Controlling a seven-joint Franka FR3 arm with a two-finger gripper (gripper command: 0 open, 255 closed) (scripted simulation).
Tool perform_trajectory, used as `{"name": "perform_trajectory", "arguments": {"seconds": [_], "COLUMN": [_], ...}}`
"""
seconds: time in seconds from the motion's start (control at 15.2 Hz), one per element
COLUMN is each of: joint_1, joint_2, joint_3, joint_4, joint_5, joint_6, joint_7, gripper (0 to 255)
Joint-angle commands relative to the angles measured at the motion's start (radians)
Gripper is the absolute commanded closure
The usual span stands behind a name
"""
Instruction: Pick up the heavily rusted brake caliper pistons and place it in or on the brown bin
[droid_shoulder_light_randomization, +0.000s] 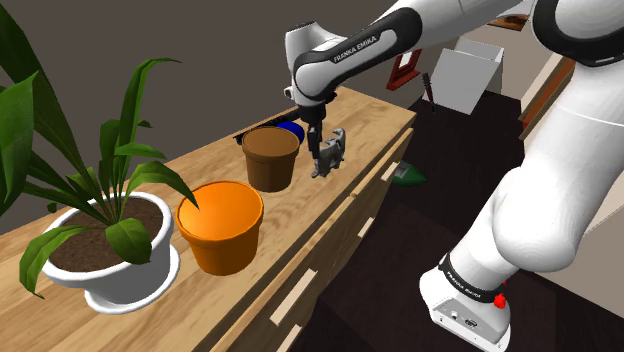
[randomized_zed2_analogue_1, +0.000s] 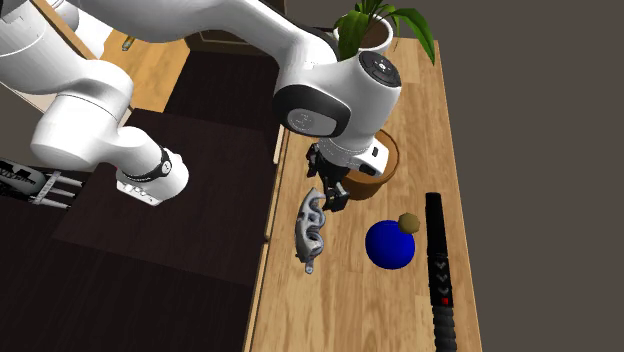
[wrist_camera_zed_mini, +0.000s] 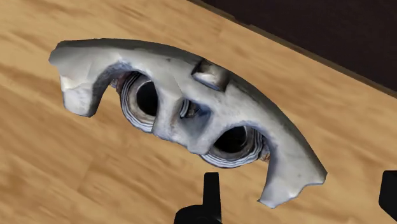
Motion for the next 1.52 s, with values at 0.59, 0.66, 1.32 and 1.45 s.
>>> {"name": "perform_trajectory", "arguments": {"seconds": [0.59,0.66,1.32,1.45], "joint_1": [-0.006,-0.006,-0.006,-0.006], "joint_2": [0.026,0.026,0.027,0.019], "joint_3": [-0.006,-0.006,-0.006,-0.005], "joint_4": [-0.046,-0.046,-0.045,-0.041], "joint_5": [-0.009,-0.009,-0.009,-0.008], "joint_6": [0.073,0.073,0.073,0.061], "joint_7": [0.002,0.002,0.002,0.000], "gripper": [0,0,255,255]}}
